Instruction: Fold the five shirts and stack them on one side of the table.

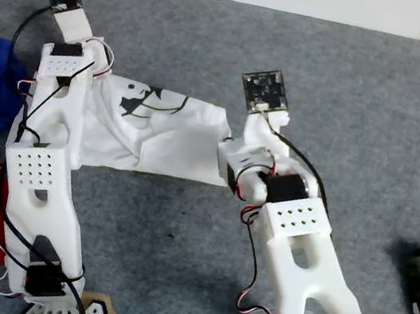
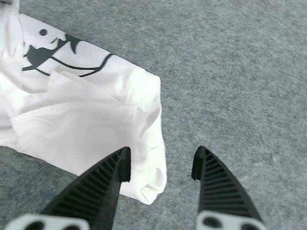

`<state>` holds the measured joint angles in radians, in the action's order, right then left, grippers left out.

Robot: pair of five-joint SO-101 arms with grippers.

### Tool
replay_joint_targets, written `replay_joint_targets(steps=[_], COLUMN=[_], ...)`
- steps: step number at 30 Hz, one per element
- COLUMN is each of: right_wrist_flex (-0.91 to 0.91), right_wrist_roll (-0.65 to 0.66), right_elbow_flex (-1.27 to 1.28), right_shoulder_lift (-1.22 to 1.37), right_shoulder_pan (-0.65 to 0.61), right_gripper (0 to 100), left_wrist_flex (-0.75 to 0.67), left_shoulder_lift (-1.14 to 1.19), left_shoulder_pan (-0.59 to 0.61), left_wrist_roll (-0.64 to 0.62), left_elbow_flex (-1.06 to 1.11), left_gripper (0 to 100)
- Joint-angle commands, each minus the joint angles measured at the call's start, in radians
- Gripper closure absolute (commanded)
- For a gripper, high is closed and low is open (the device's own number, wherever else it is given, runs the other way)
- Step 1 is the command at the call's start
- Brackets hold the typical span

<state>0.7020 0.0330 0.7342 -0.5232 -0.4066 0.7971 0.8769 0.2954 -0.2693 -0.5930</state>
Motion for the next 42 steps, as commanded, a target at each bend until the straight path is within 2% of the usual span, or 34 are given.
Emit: replay_joint_targets(steps=[1, 12, 25, 32, 38, 42], right_wrist_flex=[-0.019, -0.019, -0.019, -0.019, -0.019, -0.019], right_wrist_roll=[-0.005, -0.005, -0.003, -0.003, -0.003, -0.003], right_elbow_flex=[-0.004, -0.002, -0.002, -0.002, -0.002, -0.002], right_shoulder_lift=[-0.033, -0.033, -0.033, -0.033, -0.033, -0.033], right_shoulder_pan=[-0.024, -0.024, -0.024, -0.024, -0.024, -0.024], right_gripper=[77.8, 77.8, 77.8, 77.8, 77.8, 77.8], left_wrist_flex=[0.041, 0.147, 0.466, 0.617, 0.713, 0.730], left_shoulder_lift=[-0.113, -0.220, -0.303, -0.303, -0.309, -0.305], left_shoulder_pan=[-0.022, 0.007, 0.191, 0.231, 0.257, 0.308], left_wrist_roll=[0.000, 0.000, -0.002, 0.000, 0.000, 0.002], left_elbow_flex=[-0.041, -0.041, -0.039, -0.036, -0.038, -0.038], left_gripper=[97, 97, 97, 97, 97, 97])
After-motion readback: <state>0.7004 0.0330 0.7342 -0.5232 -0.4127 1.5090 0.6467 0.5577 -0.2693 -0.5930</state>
